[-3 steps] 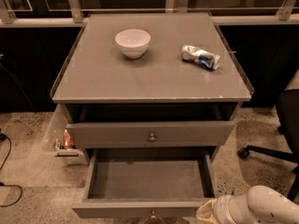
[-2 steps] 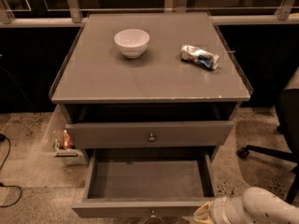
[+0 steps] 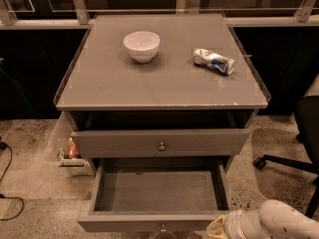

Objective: Close middle drawer

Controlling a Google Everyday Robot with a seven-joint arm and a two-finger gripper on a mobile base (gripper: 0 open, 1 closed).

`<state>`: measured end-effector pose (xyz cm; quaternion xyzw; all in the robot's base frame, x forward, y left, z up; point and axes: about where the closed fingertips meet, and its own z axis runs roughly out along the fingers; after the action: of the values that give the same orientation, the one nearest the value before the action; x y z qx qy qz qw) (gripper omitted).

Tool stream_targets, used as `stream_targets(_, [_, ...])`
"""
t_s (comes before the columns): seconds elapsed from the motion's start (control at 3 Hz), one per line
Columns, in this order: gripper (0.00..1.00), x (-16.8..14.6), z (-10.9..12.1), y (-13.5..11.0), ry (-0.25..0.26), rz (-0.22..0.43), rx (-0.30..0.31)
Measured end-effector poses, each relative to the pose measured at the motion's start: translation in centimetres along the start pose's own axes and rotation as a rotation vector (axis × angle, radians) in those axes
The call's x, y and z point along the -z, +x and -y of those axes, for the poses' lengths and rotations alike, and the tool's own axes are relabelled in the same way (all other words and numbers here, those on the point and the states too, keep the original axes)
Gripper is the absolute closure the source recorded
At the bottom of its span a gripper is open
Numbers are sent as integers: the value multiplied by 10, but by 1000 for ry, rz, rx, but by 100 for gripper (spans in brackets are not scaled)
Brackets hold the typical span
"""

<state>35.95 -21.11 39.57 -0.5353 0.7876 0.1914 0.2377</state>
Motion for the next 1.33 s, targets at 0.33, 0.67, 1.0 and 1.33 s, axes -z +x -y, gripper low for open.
stream_targets(0.33, [35, 0, 0, 0, 0, 0, 0])
stream_targets(0.67, [12, 0, 0, 0, 0, 0, 0])
stream_targets(1.0, [0, 3, 7, -13, 8, 29, 33])
stream_targets(1.33, [19, 14, 37, -52, 41, 80, 114])
